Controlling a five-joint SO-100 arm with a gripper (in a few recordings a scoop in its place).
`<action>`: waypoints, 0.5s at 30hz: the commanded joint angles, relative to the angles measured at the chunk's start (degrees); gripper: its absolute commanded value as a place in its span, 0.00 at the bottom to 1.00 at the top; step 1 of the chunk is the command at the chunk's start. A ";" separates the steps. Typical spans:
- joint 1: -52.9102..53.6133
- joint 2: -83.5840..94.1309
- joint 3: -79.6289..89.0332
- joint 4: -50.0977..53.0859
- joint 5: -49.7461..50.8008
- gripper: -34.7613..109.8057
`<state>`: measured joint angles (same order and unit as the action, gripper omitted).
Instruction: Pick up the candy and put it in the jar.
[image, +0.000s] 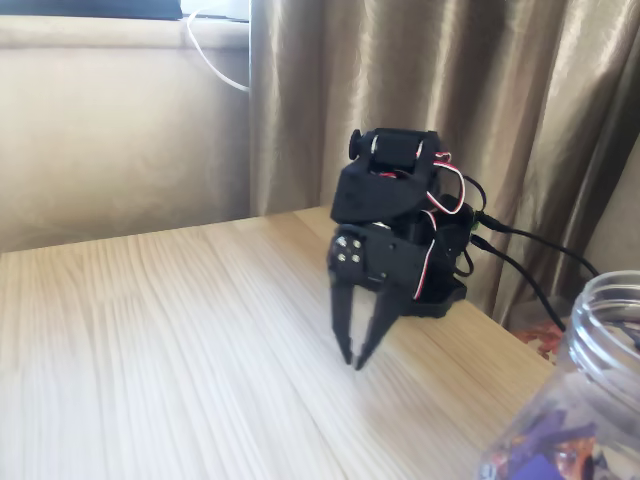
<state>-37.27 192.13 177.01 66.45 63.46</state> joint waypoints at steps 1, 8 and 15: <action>5.89 0.53 2.64 -16.70 -24.43 0.24; 23.91 0.44 3.43 -22.15 -61.17 0.27; 23.64 0.44 3.60 -15.56 -66.27 0.27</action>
<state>-13.27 191.07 177.01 49.66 -0.09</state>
